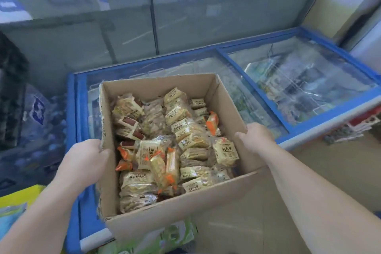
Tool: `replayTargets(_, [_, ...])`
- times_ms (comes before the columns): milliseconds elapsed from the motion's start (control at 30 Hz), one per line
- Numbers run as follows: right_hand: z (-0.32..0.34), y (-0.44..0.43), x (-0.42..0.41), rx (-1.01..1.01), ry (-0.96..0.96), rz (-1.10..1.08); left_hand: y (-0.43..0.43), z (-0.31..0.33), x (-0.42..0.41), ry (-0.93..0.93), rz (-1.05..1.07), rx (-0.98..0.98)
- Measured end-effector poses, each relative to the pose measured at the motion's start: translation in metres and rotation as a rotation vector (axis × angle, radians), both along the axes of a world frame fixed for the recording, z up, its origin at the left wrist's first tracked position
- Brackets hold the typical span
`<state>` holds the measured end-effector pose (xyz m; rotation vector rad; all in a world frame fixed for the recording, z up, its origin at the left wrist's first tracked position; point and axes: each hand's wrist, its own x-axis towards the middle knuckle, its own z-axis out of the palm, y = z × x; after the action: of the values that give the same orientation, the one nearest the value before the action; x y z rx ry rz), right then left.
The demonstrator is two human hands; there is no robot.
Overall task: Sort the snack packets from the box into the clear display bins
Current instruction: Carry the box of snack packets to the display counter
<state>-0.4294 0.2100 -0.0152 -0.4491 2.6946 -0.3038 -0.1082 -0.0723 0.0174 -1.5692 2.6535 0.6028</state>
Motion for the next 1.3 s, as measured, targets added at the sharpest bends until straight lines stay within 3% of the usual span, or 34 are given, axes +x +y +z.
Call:
replayTargets(300, [0.028,0.202,-0.061,-0.2,0.094,-0.331,0.093,0.059,-0.184,0.086,-0.322,0.015])
replayTargets(533, [0.02,0.411,-0.14,-0.163,0.257,-0.614,0.255,0.045,-0.374,0.103,-0.569,0.035])
replayTargets(800, [0.029,0.618,-0.218,-0.108,0.228,-0.862,0.464,0.036,-0.56,0.069,-0.776,0.1])
replayTargets(1000, [0.014,0.719,-0.285,-0.076,0.174,-1.017,0.575,0.026,-0.699,-0.006,-0.961,0.096])
replayTargets(1300, [0.001,0.83,-0.452,-0.097,0.098,-1.266,0.728,0.016,-0.964,-0.046,-1.212,0.123])
